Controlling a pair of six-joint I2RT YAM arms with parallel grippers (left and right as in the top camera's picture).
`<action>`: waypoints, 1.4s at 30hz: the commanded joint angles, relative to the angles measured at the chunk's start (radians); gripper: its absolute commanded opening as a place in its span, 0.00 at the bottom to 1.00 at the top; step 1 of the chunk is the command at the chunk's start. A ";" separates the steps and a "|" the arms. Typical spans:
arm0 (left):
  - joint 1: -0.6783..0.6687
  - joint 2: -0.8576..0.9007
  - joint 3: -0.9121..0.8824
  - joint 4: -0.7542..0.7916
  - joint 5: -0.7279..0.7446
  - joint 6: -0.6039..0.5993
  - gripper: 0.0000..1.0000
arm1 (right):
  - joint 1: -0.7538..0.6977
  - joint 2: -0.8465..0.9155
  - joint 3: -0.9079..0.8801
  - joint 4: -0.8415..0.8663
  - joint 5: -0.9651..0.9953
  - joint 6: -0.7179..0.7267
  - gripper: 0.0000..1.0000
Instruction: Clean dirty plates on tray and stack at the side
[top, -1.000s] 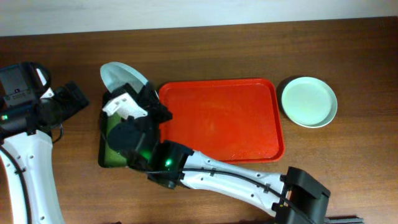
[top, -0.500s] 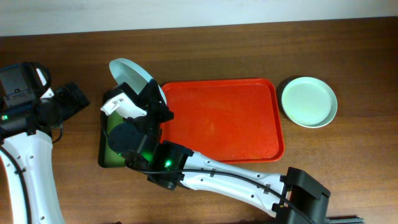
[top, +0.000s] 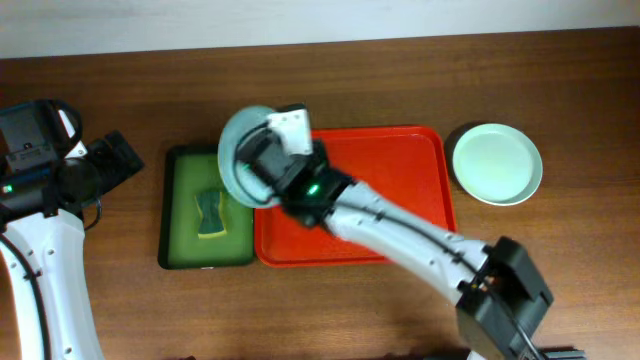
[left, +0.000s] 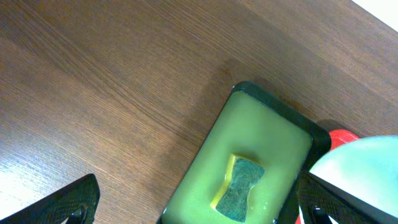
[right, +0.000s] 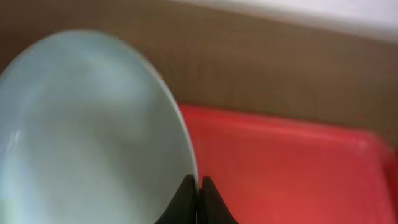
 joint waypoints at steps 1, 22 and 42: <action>0.003 -0.012 0.003 0.001 -0.007 -0.010 0.99 | -0.257 -0.109 0.001 -0.071 -0.418 0.116 0.04; 0.003 -0.012 0.003 0.001 -0.007 -0.010 0.99 | -1.271 -0.170 -0.365 -0.145 -0.706 -0.247 0.64; 0.003 -0.012 0.003 0.002 -0.007 -0.010 0.99 | -0.823 -0.171 -0.338 -0.233 -0.788 -0.652 0.98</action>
